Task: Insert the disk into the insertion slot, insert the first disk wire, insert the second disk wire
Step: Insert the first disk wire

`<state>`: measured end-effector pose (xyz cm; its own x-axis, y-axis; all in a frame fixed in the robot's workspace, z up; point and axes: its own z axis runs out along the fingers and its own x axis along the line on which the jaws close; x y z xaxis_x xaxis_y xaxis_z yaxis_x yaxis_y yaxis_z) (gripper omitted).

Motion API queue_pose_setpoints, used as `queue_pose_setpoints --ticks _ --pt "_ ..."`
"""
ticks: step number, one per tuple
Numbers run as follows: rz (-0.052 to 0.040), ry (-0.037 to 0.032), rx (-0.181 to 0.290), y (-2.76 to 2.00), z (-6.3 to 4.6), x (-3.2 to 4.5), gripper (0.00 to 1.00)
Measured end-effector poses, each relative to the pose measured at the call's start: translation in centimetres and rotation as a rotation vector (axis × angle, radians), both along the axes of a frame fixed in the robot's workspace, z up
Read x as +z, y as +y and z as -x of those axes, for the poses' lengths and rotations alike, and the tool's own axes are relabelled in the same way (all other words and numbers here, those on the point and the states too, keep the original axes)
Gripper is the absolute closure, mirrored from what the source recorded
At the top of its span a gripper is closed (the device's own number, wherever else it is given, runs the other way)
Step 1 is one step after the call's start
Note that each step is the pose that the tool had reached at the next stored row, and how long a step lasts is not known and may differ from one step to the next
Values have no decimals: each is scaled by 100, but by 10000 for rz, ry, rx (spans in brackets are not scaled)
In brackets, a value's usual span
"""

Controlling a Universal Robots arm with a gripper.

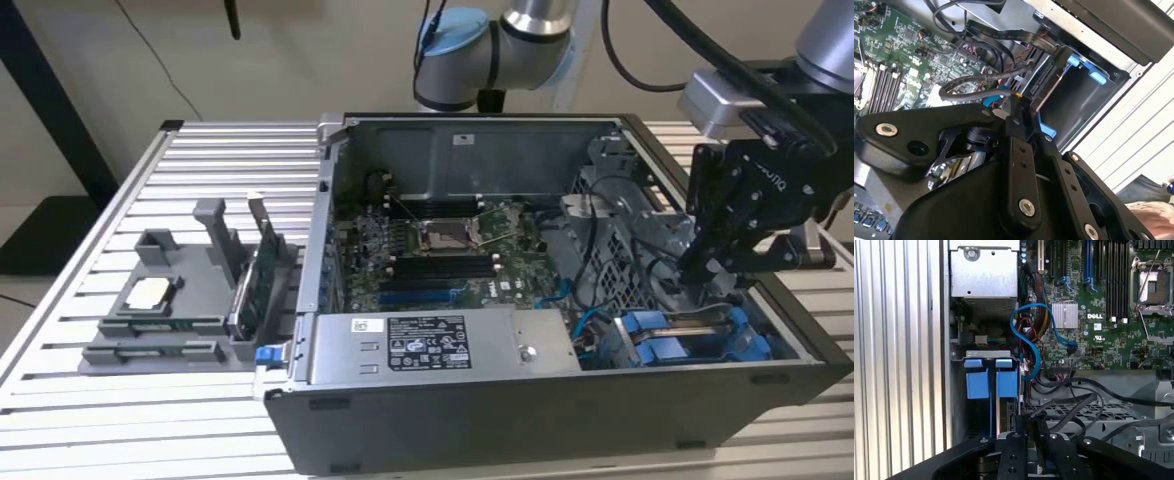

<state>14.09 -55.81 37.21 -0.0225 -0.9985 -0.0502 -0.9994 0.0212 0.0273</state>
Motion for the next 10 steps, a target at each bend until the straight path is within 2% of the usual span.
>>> queue_pose_setpoints --ticks 10 --pt "2 0 0 -1 -16 -56 81"
